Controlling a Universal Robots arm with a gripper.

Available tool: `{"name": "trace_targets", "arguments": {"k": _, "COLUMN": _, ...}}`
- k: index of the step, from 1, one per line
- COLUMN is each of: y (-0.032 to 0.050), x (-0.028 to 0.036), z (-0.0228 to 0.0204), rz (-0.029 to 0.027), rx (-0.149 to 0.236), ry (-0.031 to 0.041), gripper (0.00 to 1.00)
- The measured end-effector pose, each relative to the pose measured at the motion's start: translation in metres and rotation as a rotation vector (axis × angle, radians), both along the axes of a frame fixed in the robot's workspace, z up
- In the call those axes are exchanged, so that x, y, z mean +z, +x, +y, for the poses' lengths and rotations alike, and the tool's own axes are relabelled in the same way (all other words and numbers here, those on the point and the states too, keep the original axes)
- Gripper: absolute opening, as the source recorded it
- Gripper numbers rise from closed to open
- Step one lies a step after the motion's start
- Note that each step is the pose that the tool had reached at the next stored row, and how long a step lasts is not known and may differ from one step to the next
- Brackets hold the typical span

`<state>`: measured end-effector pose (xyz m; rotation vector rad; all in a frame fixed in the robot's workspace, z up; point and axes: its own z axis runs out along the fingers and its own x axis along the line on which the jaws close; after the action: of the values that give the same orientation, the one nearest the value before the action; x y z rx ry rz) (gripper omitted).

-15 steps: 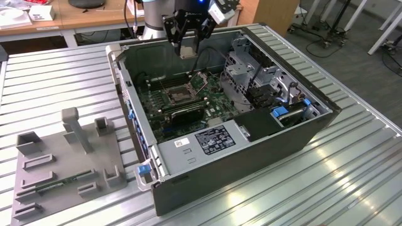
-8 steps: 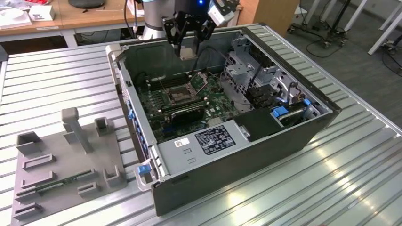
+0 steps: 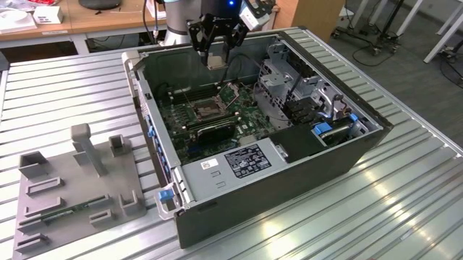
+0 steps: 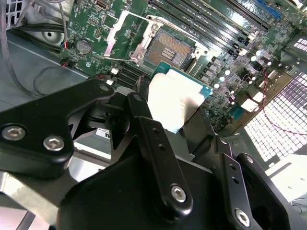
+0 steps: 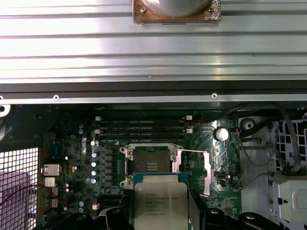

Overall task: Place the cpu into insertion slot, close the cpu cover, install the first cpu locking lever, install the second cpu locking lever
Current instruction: 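Place the cpu into insertion slot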

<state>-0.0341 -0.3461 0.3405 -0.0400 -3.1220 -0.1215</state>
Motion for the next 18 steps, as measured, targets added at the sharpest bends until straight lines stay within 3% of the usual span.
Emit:
{"name": "trace_targets", "arguments": {"k": 6, "y": 0.0000, "x": -0.0002, "z": 0.0000, "rz": 0.0000, "rx": 0.000, "ry": 0.0001, "gripper": 0.54}}
{"name": "trace_targets", "arguments": {"k": 13, "y": -0.0004, "x": -0.0059, "z": 0.0000, "rz": 0.0000, "rx": 0.000, "ry": 0.0001, "gripper": 0.54}}
{"name": "trace_targets", "arguments": {"k": 18, "y": -0.0004, "x": -0.0065, "z": 0.0000, "rz": 0.0001, "rx": 0.000, "ry": -0.0001, "gripper": 0.54}}
